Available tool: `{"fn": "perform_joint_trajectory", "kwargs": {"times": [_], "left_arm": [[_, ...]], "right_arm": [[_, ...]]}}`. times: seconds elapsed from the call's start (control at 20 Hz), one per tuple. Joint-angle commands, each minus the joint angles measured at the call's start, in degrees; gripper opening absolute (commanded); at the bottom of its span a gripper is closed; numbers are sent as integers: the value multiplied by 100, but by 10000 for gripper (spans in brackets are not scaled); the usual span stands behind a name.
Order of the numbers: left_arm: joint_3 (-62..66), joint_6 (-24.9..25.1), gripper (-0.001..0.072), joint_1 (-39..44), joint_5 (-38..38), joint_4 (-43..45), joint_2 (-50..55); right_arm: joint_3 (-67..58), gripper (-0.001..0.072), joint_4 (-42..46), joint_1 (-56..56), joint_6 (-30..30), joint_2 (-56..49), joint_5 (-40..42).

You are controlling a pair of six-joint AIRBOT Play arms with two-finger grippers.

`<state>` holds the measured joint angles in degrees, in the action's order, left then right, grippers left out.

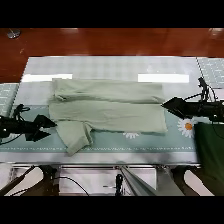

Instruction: Fold the shirts.

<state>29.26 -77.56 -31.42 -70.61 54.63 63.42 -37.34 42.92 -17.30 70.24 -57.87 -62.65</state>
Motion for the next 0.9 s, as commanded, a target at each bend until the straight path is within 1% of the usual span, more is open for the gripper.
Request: {"fn": "perform_joint_trajectory", "kwargs": {"times": [0.0,0.2,0.3,0.35,0.4,0.45,0.55,0.6,0.65,0.75,0.85], "left_arm": [[-525,363,700,348,713,-802,-39],[-529,363,698,1021,1062,-883,94],[-520,402,686,1259,1051,-874,131],[-479,409,419,1248,1034,-874,125],[-396,575,43,1239,960,-872,116],[-278,610,25,1239,881,-866,116],[13,623,25,1248,798,-863,114],[131,621,25,1252,798,-885,114],[227,621,25,1252,800,-946,114],[295,632,25,1252,802,-1078,114],[291,643,25,1255,800,-1086,116]], "right_arm": [[116,626,-278,190,-87,63,-33],[114,626,-365,542,85,66,221],[-24,626,-249,168,179,66,192],[-179,626,9,-225,221,66,-101],[-313,626,422,-643,273,66,-490],[-382,626,1023,-1075,369,68,-866],[-286,626,2319,-1631,732,72,-1506],[-118,626,2669,-1727,935,72,-1681],[127,626,2651,-1718,1165,72,-1681],[601,626,2011,-1432,922,70,-1475],[911,625,1910,-973,896,20,-1202]]}}
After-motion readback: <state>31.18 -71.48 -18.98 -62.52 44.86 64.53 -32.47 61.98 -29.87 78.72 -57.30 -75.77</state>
